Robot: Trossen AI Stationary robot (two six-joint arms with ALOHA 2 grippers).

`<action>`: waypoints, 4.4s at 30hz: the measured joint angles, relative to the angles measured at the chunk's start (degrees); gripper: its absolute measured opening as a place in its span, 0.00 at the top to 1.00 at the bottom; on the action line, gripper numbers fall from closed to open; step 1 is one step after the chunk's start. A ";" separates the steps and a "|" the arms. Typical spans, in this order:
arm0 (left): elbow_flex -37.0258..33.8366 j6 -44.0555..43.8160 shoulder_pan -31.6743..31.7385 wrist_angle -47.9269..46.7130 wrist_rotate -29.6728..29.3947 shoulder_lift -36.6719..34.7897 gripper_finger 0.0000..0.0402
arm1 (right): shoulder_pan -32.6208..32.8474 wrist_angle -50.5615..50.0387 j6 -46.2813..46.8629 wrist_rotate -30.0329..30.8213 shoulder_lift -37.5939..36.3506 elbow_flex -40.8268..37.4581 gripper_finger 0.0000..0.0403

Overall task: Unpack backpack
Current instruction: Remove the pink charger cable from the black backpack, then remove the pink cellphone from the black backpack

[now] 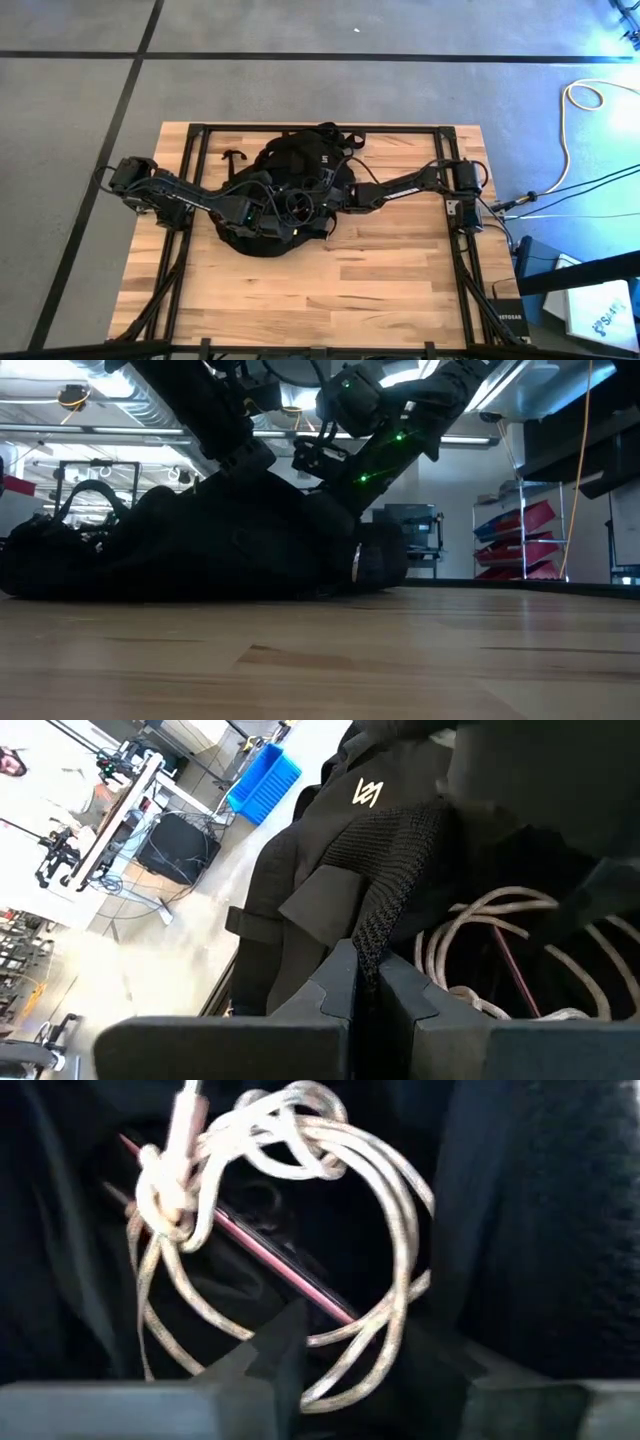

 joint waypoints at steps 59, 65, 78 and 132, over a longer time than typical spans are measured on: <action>0.02 -1.88 1.21 -0.81 2.31 -0.02 1.00 | 4.64 -74.05 62.55 35.76 -28.10 -15.15 1.00; 0.02 -2.14 1.21 -0.81 2.36 -0.02 1.00 | -5.58 -65.25 67.55 35.53 -36.66 -25.10 1.00; 0.02 -4.50 2.01 -0.81 4.73 -0.02 1.00 | -24.46 -28.26 36.03 9.91 -56.12 -34.42 1.00; 0.00 -4.52 2.00 -1.05 5.35 -0.02 1.00 | -28.24 17.95 23.51 -17.49 -61.52 -50.90 0.37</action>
